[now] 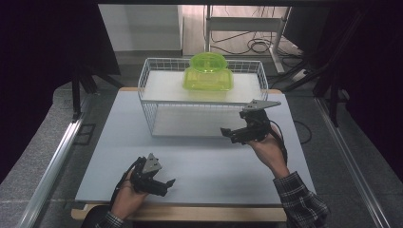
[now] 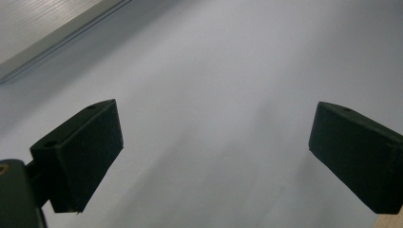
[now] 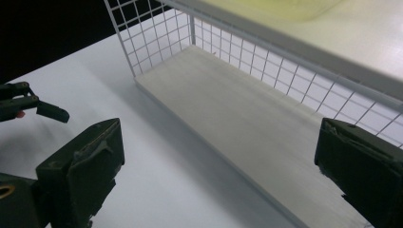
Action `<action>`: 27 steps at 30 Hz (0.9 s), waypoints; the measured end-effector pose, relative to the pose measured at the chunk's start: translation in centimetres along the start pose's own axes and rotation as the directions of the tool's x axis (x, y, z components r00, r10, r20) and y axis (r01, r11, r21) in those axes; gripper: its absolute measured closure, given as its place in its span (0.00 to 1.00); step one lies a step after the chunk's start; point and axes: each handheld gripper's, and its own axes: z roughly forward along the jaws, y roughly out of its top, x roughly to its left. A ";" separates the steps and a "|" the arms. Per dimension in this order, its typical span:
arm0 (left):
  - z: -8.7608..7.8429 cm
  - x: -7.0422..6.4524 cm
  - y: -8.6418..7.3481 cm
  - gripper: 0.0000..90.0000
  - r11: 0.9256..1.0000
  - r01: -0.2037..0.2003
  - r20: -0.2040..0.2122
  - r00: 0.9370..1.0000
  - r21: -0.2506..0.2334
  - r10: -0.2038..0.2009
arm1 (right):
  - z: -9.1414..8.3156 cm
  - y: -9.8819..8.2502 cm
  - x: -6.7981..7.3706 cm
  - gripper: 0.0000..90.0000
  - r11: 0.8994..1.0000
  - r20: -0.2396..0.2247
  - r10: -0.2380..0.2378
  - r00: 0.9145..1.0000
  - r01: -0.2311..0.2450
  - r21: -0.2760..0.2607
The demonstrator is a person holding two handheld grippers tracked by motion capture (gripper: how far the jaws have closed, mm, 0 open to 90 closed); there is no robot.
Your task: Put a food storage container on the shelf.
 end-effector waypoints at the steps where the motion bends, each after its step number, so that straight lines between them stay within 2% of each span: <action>1: 0.0 0.0 0.0 0.04 1.000 -0.002 0.000 1.000 0.002 0.002 | 0.1 -0.2 0.0 0.03 1.000 0.000 -0.001 1.000 0.001 0.001; 16: 0.2 -0.2 0.0 0.04 0.999 -0.026 -0.009 1.000 0.024 0.026 | 1.4 -3.7 0.4 0.03 1.000 -0.017 0.017 1.000 -0.017 0.011; 27: 0.2 -0.2 0.0 0.04 0.999 -0.026 -0.010 1.000 0.024 0.026 | 1.4 -6.0 0.4 0.03 1.000 -0.019 0.019 1.000 -0.019 -0.001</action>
